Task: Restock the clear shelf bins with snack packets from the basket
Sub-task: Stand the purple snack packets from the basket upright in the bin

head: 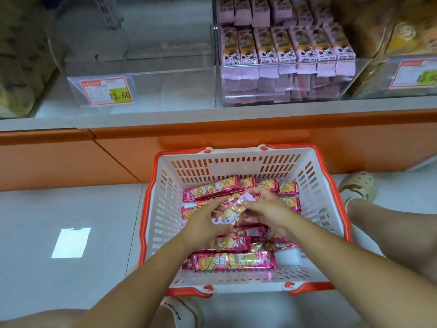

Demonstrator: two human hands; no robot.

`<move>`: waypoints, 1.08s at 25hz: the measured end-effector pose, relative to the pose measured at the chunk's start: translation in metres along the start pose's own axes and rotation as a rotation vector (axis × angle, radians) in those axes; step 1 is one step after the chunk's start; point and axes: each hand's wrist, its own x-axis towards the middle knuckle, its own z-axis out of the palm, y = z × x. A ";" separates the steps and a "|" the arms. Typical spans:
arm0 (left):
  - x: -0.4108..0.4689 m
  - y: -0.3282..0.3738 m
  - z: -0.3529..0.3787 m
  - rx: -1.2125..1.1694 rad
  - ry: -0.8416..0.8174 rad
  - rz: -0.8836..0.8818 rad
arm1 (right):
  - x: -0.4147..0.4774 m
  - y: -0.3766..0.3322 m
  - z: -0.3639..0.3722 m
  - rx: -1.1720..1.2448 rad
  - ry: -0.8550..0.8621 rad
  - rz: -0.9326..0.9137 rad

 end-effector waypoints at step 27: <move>-0.011 0.211 -0.094 0.002 0.504 0.568 | -0.120 -0.157 -0.006 -0.193 0.110 -0.648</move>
